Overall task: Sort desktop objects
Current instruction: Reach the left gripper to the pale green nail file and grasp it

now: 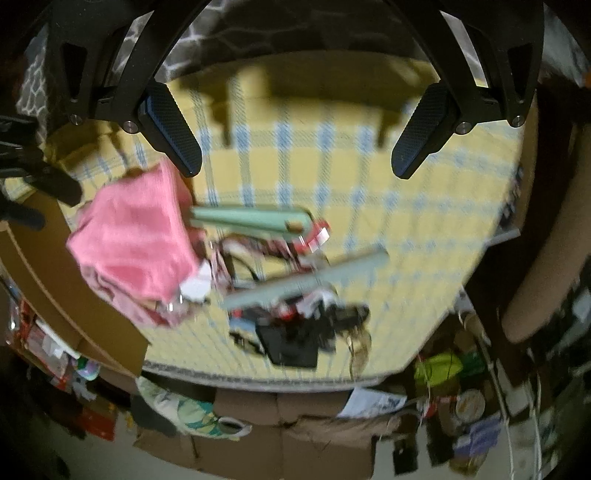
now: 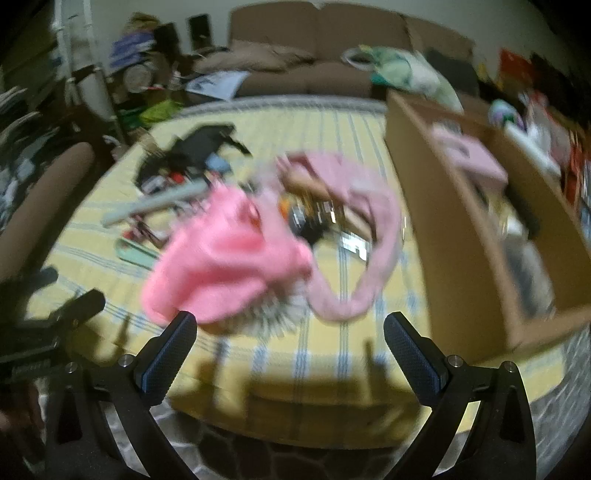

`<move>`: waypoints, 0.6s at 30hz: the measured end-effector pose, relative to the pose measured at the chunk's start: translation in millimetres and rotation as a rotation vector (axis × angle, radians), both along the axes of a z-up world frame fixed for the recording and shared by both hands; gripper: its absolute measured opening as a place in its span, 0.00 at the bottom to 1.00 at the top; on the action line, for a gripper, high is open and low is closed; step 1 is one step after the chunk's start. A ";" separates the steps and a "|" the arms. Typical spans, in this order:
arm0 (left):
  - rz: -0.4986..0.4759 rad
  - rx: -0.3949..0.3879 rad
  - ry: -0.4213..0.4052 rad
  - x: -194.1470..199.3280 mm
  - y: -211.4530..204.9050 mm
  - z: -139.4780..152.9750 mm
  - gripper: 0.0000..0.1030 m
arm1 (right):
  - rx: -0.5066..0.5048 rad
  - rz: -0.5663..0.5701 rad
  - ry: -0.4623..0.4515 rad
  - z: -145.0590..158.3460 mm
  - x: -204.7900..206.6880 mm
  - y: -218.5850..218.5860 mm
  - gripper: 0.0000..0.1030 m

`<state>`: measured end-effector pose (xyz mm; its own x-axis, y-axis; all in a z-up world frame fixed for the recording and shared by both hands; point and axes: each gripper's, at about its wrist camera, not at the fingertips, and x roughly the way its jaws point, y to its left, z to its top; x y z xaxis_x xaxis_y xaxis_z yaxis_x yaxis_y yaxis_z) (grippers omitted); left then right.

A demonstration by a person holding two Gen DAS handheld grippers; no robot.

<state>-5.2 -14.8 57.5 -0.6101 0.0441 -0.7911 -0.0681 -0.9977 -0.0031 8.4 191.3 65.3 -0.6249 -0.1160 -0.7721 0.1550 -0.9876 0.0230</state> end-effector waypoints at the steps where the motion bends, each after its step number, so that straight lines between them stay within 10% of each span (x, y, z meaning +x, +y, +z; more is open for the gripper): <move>1: -0.007 -0.002 0.009 -3.9 -5.9 7.9 1.00 | -0.005 0.020 0.010 9.2 -1.5 -1.2 1.00; 8: -0.070 0.005 0.011 -42.7 -31.7 28.7 0.99 | -0.038 0.113 0.032 48.2 -15.6 -11.2 1.00; 18: -0.251 -0.148 -0.037 -101.4 -31.4 -20.8 0.68 | -0.118 0.223 -0.020 43.1 -60.1 -33.3 0.91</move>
